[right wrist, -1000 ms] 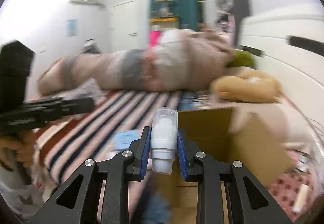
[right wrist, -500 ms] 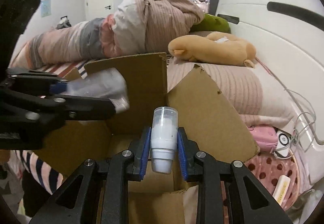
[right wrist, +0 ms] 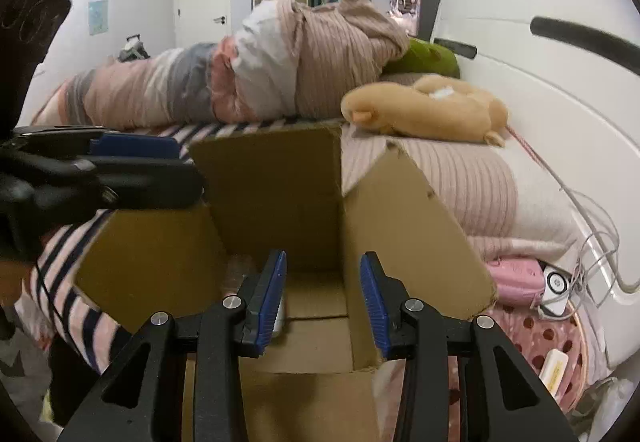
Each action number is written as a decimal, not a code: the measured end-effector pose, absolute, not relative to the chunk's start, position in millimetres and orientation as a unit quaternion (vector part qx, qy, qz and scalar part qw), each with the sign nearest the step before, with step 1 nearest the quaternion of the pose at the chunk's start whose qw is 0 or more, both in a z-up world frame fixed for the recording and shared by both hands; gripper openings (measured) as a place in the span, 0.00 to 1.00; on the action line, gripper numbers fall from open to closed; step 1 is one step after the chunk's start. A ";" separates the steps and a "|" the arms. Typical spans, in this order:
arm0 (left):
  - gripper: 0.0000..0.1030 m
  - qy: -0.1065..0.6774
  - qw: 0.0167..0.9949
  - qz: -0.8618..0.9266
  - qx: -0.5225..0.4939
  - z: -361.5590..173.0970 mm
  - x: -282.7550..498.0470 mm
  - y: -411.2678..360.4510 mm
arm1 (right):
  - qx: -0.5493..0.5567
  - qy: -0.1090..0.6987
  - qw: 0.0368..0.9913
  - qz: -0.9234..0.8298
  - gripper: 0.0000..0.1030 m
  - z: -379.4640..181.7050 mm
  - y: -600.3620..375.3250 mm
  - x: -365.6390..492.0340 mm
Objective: Organize rigid objects
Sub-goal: 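Carry both bottles into the cardboard box and open both grippers, then grasp the white adapter with the left gripper while the right grasps the tape roll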
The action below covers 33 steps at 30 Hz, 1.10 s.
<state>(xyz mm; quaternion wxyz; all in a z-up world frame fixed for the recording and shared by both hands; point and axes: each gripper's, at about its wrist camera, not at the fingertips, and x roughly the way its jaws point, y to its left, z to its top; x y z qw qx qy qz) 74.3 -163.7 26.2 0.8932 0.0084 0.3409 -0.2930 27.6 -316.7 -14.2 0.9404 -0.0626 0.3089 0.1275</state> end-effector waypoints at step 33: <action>0.62 0.431 0.884 -0.151 -0.104 -146.2 53.8 61.2 | -0.089 0.420 0.827 0.363 0.59 -150.8 -90.1 19.1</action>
